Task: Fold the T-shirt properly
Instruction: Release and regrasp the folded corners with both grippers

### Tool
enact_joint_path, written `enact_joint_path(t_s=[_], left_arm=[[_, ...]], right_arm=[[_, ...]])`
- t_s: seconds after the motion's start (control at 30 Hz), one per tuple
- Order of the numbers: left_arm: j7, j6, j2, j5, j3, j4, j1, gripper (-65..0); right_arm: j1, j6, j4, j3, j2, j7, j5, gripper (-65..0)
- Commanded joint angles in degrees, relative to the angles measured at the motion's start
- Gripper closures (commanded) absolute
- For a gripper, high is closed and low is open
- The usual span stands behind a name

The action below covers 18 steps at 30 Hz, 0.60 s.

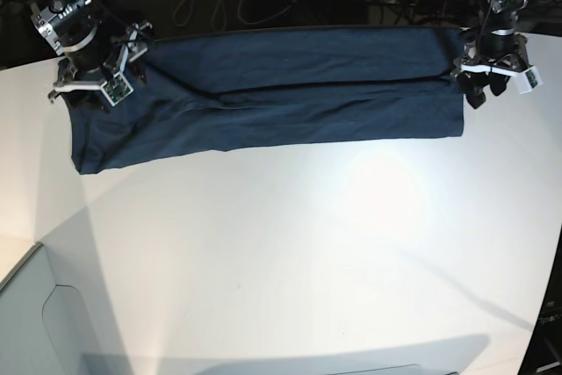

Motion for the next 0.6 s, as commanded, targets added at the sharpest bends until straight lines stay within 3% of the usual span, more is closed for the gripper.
enact_joint_path(t_s=[0.0, 0.13, 0.43, 0.5, 0.57], left_arm=[[-1.3, -0.3, -0.6, -0.5, -0.3, 0.8, 0.3, -32.7], [-1.3, -0.3, -0.6, -0.5, -0.3, 0.9, -0.9, -32.7], [-1.3, -0.3, -0.6, -0.5, -0.2, 0.8, -1.7, -32.7], [-1.3, -0.3, -0.6, -0.5, -0.2, 0.8, -1.6, -32.7], [-1.3, -0.3, -0.6, -0.5, -0.2, 0.8, -1.3, -32.7]], right_arm=[[-1.1, 0.6, 0.7, 0.6, 0.0, 0.7, 0.2, -41.3], [-4.2, 0.6, 0.7, 0.7, -1.7, 1.0, 0.2, -41.5], [-2.1, 0.6, -5.6, 1.5, -1.0, 1.0, -0.1, -40.7], [-2.0, 0.6, -6.7, 2.1, -0.6, 1.1, 0.0, -37.7], [-1.4, 0.6, -7.3, 2.1, -0.6, 1.2, 0.0, -29.6]])
